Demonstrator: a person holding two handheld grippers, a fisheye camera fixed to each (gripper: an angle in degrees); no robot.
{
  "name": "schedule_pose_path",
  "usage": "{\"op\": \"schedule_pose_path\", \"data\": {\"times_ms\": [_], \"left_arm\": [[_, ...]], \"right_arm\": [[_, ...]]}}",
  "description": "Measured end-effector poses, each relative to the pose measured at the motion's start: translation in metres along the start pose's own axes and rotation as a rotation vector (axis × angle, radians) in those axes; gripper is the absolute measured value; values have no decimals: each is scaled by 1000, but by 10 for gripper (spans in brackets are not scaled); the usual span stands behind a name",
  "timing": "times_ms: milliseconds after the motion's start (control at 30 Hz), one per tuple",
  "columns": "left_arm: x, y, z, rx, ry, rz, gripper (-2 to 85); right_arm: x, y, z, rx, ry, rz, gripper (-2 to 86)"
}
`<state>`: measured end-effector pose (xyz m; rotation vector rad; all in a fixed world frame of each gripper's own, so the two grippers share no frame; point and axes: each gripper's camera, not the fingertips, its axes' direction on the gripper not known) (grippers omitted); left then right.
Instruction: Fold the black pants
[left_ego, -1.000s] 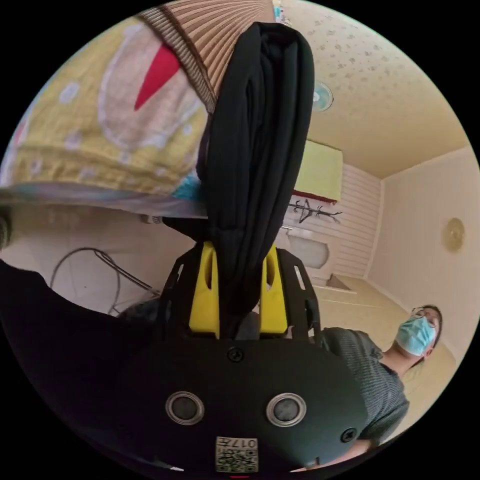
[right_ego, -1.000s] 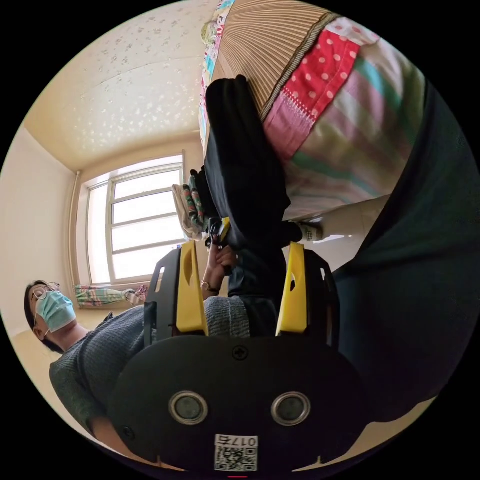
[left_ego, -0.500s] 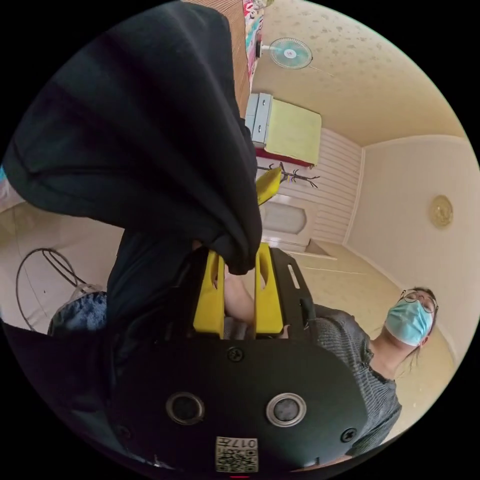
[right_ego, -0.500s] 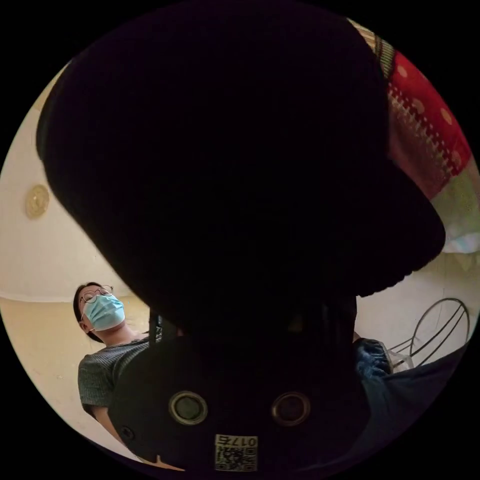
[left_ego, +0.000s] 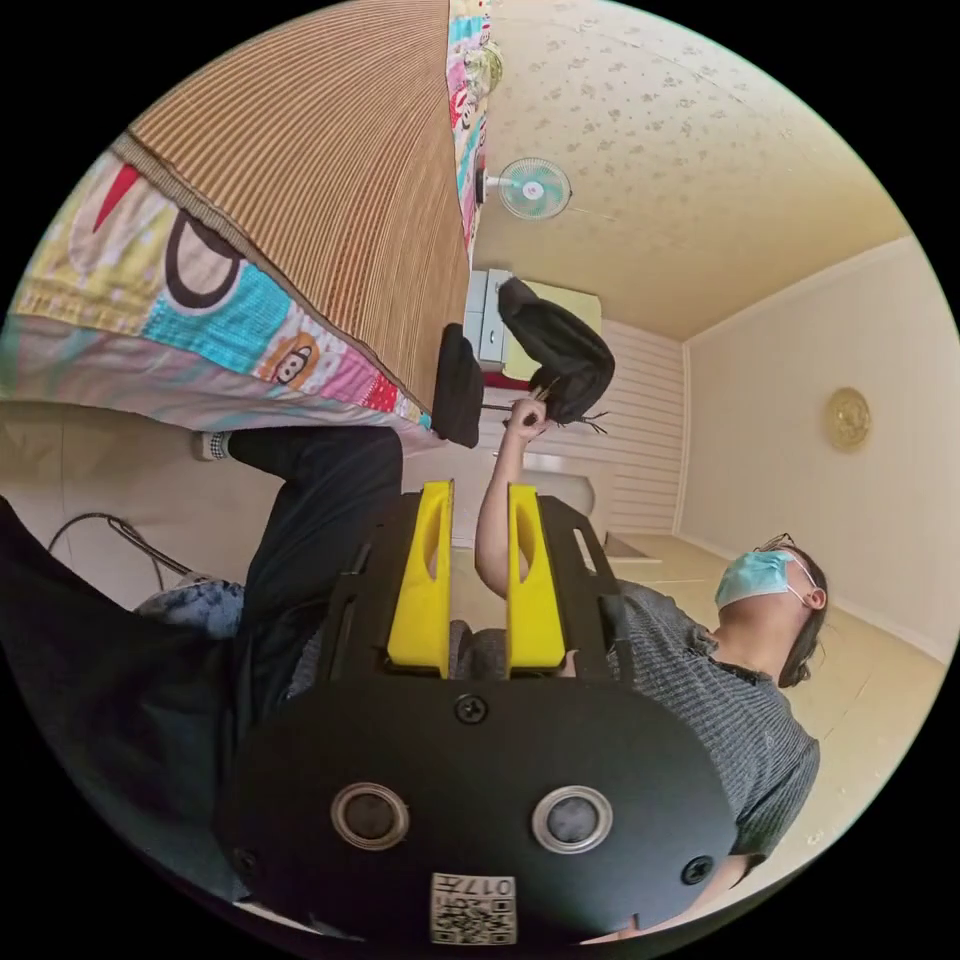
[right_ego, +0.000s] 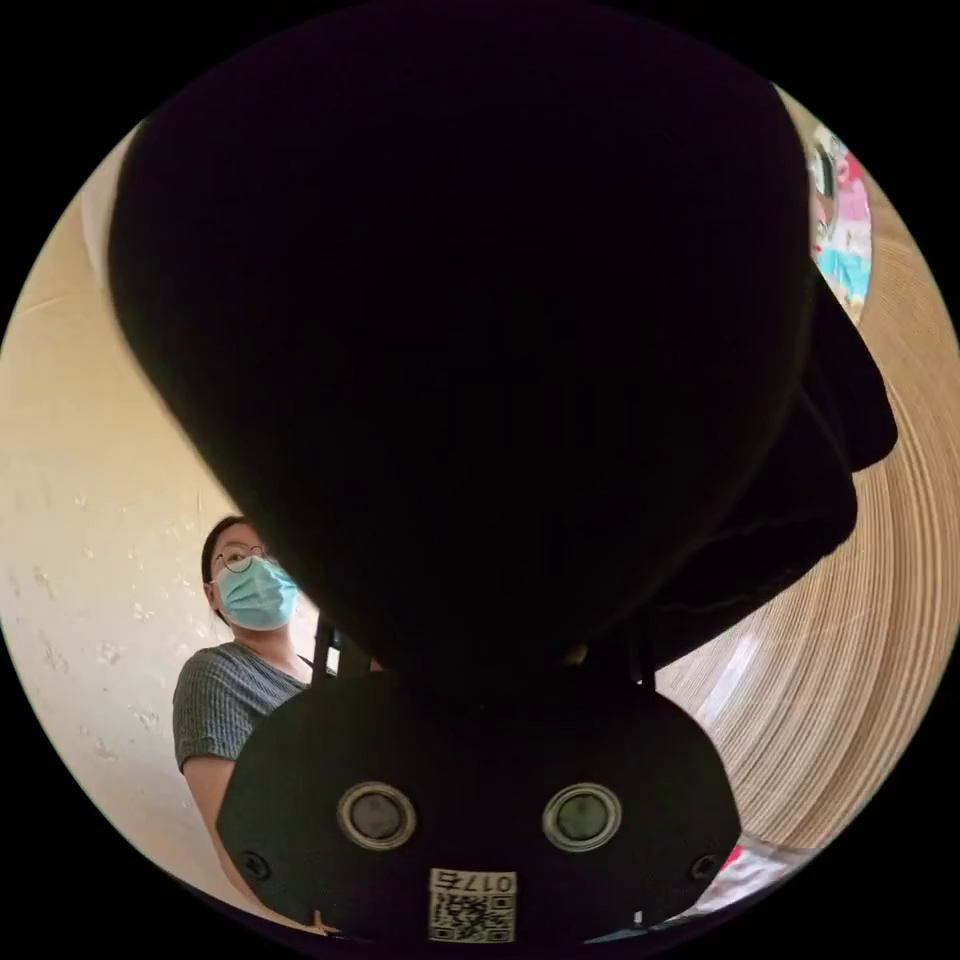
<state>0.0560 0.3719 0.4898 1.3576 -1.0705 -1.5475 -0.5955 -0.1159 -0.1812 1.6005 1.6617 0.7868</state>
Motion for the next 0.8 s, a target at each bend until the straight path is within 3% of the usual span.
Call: {"op": "schedule_pose_path", "data": {"times_ms": [200,267,333,433,567,800], "left_arm": [[-2,6,-4,37,-88,-46,87],[-6,7,1,40,-74,-65,87],[-8,8,8,38,-64,-73,87],[-12,9,26,5,-87,-91,87],[-12,10,54,-26,-124,-90,87],[-6,18,87,-24,-238,-22,83]], "right_arm": [[-62,-111,-124,-14,304,-223,173],[-61,-115,-181,50,432,-142,169],[-47,-90,-263,221,668,137,153],[-39,-30,-322,308,1006,464,118],[-68,35,-339,470,902,346,105],[-101,142,-267,354,1099,264,27]]}}
